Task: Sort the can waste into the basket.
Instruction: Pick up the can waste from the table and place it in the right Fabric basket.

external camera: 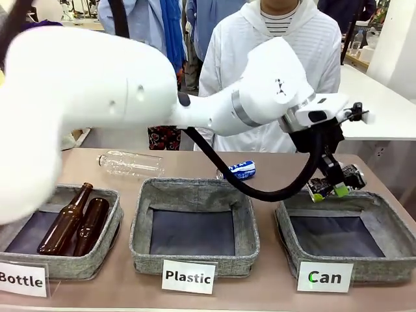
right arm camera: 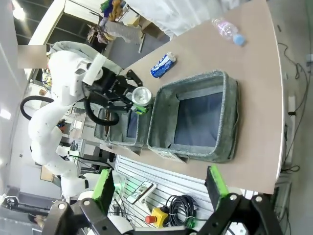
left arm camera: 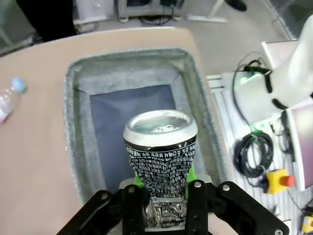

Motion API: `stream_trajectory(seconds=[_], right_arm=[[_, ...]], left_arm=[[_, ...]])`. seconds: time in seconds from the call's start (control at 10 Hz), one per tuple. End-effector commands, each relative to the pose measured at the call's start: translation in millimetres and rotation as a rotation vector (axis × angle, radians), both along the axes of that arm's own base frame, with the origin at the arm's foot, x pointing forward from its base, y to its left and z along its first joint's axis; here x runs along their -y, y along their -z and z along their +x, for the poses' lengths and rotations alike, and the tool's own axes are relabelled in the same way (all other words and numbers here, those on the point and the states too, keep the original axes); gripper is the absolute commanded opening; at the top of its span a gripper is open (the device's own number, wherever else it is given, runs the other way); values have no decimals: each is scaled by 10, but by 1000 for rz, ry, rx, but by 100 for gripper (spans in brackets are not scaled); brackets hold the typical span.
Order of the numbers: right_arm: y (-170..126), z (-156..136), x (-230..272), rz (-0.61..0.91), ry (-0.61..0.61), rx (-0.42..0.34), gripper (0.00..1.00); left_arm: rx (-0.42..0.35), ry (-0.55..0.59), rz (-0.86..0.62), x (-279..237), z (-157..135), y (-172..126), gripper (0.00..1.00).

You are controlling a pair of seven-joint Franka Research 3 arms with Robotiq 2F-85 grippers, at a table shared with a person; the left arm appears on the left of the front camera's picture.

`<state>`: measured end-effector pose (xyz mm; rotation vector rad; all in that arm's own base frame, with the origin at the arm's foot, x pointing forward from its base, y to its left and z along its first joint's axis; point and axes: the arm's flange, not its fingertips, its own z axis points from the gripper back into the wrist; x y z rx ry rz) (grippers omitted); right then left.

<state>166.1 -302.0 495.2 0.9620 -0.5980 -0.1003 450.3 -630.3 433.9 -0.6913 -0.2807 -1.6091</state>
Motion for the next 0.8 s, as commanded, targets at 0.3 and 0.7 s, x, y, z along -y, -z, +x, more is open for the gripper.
stream_trajectory(seconds=[0.3, 0.7], right_arm=[[11, -19, -44, 4, 20, 18, 100], [11, -19, -44, 4, 20, 18, 100]], left_arm=[[67, 15, 71, 159, 100, -58, 92], [55, 71, 66, 2, -150, -160, 100]])
